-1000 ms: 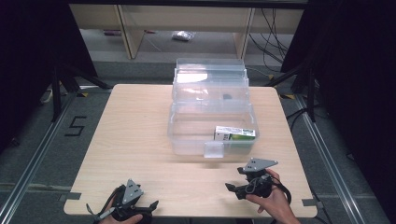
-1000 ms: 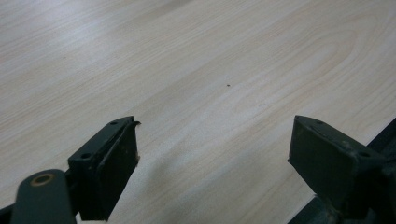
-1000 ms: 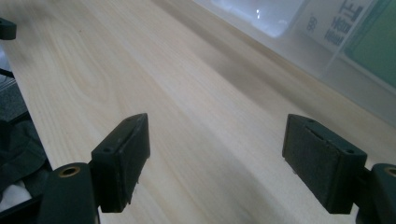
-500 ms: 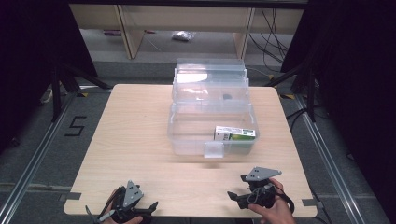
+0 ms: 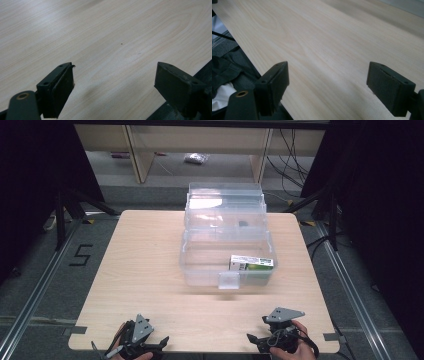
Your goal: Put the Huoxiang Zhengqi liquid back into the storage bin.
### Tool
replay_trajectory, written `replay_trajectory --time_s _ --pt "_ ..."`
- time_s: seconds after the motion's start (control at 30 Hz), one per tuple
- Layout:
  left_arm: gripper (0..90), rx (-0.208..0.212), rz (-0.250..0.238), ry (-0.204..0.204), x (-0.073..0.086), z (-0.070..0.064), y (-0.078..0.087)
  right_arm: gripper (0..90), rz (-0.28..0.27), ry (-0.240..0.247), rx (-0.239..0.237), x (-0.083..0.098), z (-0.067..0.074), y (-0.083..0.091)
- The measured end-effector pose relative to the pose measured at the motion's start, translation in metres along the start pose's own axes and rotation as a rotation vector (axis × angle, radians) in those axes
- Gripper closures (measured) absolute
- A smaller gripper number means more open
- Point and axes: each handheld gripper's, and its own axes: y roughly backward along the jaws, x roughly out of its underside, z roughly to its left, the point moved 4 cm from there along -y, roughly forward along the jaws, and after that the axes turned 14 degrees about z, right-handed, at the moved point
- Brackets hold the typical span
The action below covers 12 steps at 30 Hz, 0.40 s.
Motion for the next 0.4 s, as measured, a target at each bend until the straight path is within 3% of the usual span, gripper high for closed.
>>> replay_trajectory --time_s 0.1,0.17,0.37,0.4 --pt "15.1 0.005 0.002 -0.004 0.0002 -0.0002 0.0004 18.9 0.039 -0.051 -0.02 0.0019 0.0036 0.0022" --pt "15.1 0.001 0.0 -0.002 0.0 -0.0001 0.0002 18.7 0.035 -0.017 -0.01 0.0015 0.0005 0.0025" --pt "15.1 0.005 0.014 -0.006 0.0011 -0.0007 -0.0007 18.5 0.038 -0.028 -0.007 0.0016 0.0013 0.0018" --pt "15.1 0.005 0.013 -0.004 0.001 -0.0008 -0.0005 18.5 0.03 -0.009 -0.011 0.0011 0.0006 0.001"
